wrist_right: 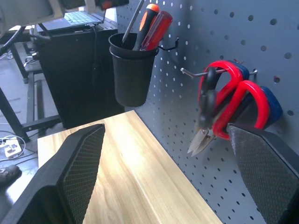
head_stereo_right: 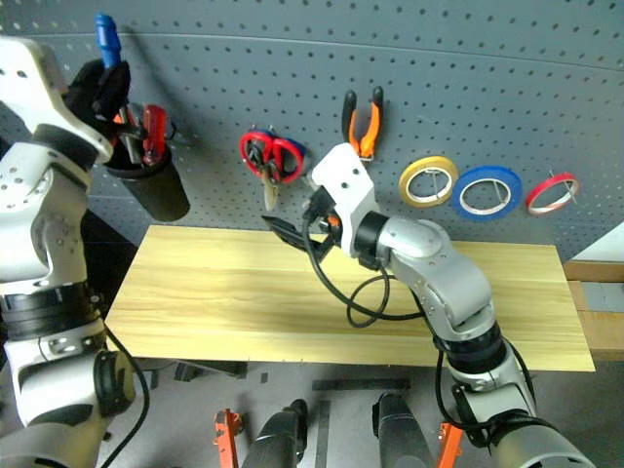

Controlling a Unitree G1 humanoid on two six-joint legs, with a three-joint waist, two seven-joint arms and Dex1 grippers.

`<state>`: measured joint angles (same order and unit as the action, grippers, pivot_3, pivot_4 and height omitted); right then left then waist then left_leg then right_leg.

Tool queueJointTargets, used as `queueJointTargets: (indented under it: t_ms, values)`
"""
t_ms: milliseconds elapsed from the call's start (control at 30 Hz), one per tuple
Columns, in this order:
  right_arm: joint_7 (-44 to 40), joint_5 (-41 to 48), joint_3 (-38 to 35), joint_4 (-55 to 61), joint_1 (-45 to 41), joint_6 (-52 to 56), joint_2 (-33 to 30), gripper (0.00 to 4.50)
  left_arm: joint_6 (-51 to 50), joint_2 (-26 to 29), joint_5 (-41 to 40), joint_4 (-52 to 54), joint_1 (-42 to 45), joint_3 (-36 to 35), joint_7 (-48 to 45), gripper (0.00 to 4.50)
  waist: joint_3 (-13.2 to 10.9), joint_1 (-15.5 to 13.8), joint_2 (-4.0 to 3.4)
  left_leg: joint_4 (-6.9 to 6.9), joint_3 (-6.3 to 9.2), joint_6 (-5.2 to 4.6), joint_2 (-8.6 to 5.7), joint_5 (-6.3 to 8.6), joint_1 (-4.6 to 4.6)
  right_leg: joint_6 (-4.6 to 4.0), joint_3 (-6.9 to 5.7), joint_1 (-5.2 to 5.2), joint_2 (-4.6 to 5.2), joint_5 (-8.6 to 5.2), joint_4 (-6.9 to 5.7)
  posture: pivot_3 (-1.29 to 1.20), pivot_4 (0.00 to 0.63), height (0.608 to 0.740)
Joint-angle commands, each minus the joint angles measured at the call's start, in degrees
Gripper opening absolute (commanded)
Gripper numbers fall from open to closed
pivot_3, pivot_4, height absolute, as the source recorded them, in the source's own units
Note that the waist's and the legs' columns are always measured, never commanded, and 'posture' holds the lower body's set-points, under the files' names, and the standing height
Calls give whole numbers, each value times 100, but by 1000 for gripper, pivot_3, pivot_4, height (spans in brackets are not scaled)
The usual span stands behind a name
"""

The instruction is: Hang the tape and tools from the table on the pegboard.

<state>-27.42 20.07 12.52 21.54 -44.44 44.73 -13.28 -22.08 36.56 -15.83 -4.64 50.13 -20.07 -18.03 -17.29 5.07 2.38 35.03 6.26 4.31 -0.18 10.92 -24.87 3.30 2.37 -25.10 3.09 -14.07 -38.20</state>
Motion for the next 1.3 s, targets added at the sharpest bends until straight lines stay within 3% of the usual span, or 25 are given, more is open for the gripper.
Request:
queueJointTargets:
  t_ms: [33, 333, 533, 800, 933, 1133, 1300]
  values:
    - [24, -10, -95, 168, -117, -100, 12, 4500, 322, 291, 183, 67, 118, -76, 60, 562, 1, 15, 0, 0, 0, 0, 0, 0, 0, 0, 0, 0, 0, 0, -1, -118, 211, 740]
    - [62, 4, -167, 152, -151, -224, 205, 4500, 976, 71, 623, 301, -1209, -50, 349, 562, 10, 36, 5, 10, -3, 0, -2, 0, -1, -1, 6, -14, 1, 0, -33, -112, 210, 740]
    - [49, 138, -312, 199, -220, -342, 438, 4500, 1382, -157, 756, 138, -1479, 6, 575, 562, 14, 60, 10, 37, -2, 2, -2, -3, 1, -1, 7, -18, 0, 0, -73, -113, 208, 740]
    - [-2, 160, -319, 194, -178, -432, 442, 4500, 1147, -400, 618, 746, -1654, -282, 1041, 3041, 28, 59, 26, 85, -1, 1, -1, -2, 0, -5, 6, -9, -1, 15, -84, -110, 185, 740]
    - [-50, 205, -386, 173, -129, -502, 404, 4500, -17, -727, 161, 1605, -1747, -461, 1437, 4327, 104, 52, 45, 91, -1, 1, -2, -2, 0, -2, 6, -5, -1, 21, -83, -101, 157, 740]
    - [355, 336, -784, 199, 328, -263, 436, 4500, -949, -988, -119, 3005, -2192, 27, 1422, 4488, 335, 11, 61, 90, 2, 2, -2, -3, 0, -2, 4, 3, -1, 23, -80, -63, 106, 740]
    - [834, -431, -802, -142, 1205, -1059, 279, 4500, -1111, -1335, 39, 3363, -3130, 483, 1448, 4488, 641, -18, 37, 87, -1, 2, -5, -2, 15, -1, 10, 19, -4, 23, -74, -48, 61, 740]
